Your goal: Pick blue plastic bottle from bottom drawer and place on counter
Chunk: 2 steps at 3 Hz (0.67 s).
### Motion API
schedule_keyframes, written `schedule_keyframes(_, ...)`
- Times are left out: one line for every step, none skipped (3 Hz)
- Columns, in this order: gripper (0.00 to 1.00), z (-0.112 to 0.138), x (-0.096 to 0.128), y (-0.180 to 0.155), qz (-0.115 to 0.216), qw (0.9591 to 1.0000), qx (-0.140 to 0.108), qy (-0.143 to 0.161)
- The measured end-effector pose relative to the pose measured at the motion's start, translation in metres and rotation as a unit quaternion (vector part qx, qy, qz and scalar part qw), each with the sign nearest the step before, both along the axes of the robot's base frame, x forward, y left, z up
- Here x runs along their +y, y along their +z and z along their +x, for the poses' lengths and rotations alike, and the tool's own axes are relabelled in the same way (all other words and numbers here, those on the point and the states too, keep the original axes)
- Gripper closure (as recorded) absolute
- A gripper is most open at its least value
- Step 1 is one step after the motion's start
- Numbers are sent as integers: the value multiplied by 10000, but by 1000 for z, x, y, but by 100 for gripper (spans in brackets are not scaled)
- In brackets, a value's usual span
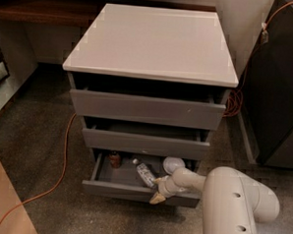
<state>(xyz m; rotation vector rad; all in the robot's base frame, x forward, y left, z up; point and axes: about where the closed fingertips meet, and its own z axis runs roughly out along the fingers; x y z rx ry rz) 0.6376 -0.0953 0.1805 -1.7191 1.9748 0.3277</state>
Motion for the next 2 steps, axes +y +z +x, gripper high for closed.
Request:
schedule_keyframes(0, -7, 7, 13, -22, 10000, 43, -15)
schedule_keyframes(0, -11, 15, 29, -19, 10000, 45, -20)
